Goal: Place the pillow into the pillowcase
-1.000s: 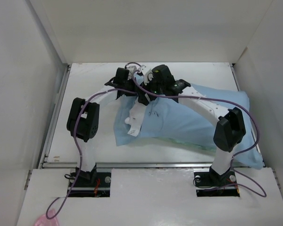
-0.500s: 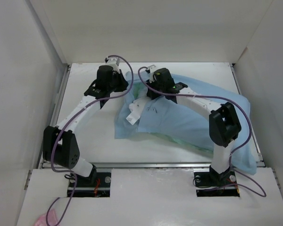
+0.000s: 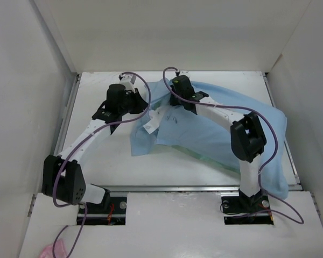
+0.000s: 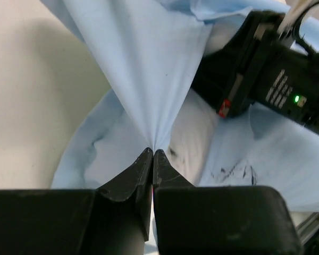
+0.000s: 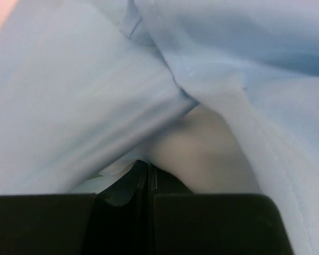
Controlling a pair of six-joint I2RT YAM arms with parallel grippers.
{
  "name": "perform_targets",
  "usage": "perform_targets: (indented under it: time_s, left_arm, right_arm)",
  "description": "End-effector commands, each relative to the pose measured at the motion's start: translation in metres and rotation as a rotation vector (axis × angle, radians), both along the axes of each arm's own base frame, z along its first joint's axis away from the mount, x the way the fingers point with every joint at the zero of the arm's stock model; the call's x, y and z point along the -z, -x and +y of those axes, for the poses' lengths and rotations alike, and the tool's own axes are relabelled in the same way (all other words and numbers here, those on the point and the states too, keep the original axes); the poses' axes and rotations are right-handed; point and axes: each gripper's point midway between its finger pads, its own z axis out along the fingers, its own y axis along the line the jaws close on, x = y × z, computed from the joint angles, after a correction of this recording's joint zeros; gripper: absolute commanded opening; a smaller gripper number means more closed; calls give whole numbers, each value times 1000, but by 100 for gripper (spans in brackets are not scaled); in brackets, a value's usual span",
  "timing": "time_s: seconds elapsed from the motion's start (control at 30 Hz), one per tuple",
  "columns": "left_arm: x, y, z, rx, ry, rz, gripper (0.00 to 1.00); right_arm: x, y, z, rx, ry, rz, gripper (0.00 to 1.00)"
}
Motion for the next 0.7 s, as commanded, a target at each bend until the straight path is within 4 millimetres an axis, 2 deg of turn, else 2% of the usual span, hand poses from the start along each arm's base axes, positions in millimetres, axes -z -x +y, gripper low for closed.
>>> perform_targets:
  time_s: [0.0, 0.03, 0.07, 0.1, 0.13, 0.17, 0.2, 0.23, 0.27, 0.3, 0.33, 0.37, 0.4, 0.47, 0.53, 0.57, 0.6, 0.67]
  left_arm:
    - [-45, 14, 14, -42, 55, -117, 0]
    - [-33, 17, 21, -72, 34, -93, 0]
    - [-31, 17, 24, -93, 36, -90, 0]
    - [-29, 17, 26, -106, 28, -84, 0]
    - [-26, 17, 29, -123, 17, -75, 0]
    - [-26, 12, 37, -175, 6, -78, 0]
    - [-15, 11, 42, -201, -16, -54, 0]
    - [-10, 11, 46, -221, -32, -40, 0]
    - [-10, 5, 54, -252, -45, -32, 0]
    - [-10, 5, 55, -246, -48, -33, 0]
    - [-12, 4, 53, -237, -39, -43, 0]
    - [-29, 8, 45, -182, -5, -92, 0]
    - [-25, 10, 42, -166, -2, -82, 0]
    - [-37, 14, 43, -166, 9, -110, 0]
    - [-46, 18, 44, -167, 18, -132, 0]
    - [-46, 19, 42, -149, 15, -134, 0]
    - [-46, 20, 40, -132, 21, -132, 0]
    - [-46, 23, 35, -102, 32, -128, 0]
  right_arm:
    - [-26, -45, -58, 341, 3, -123, 0]
    - [-38, -47, -64, 337, -10, -136, 0]
    - [-48, -46, -62, 328, -32, -151, 0]
    - [-48, -45, -67, 314, -32, -142, 0]
    - [-68, -45, -72, 296, -68, -176, 0]
    - [-74, -40, -69, 265, -84, -190, 0]
    - [-80, -36, -64, 188, -119, -200, 0]
    - [-75, -33, -69, 166, -131, -211, 0]
    - [-90, -27, -72, 166, -145, -234, 0]
    - [-86, -28, -81, 181, -121, -222, 0]
    - [-94, -32, -92, 241, -94, -242, 0]
    - [-86, -32, -100, 269, -48, -224, 0]
    - [-85, -34, -99, 269, -44, -219, 0]
    - [-90, -43, -102, 297, -60, -231, 0]
    - [-77, -52, -103, 344, -56, -211, 0]
    - [-85, -59, -107, 392, -64, -223, 0]
    - [-66, -61, -107, 413, -44, -181, 0]
    - [-62, -68, -105, 465, -90, -173, 0]
